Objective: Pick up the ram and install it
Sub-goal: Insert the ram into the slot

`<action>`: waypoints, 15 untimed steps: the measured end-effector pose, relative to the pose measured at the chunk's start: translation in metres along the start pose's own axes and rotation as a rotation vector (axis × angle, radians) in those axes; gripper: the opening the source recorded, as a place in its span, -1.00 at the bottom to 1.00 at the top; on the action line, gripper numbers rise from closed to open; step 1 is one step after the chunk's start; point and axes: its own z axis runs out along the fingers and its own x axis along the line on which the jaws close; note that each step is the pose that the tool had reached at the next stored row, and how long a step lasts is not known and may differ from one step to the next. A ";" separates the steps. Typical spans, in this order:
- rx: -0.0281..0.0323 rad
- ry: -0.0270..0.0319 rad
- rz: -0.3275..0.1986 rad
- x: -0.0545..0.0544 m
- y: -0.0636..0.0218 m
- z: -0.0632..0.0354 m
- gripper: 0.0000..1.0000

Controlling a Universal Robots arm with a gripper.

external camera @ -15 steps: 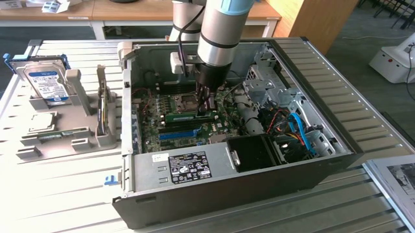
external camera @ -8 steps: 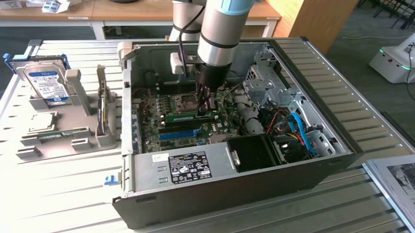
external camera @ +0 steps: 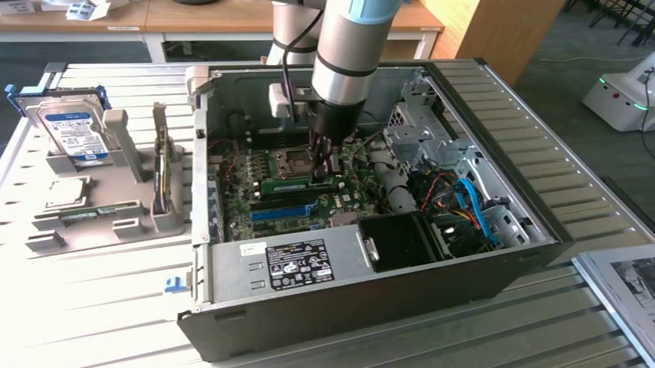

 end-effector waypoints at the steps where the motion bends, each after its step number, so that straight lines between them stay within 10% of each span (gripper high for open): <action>1: -0.0001 0.0001 0.000 0.000 0.0000 0.0003 -0.77; 15: -0.0001 -0.0001 -0.001 0.000 -0.0005 0.0012 -0.77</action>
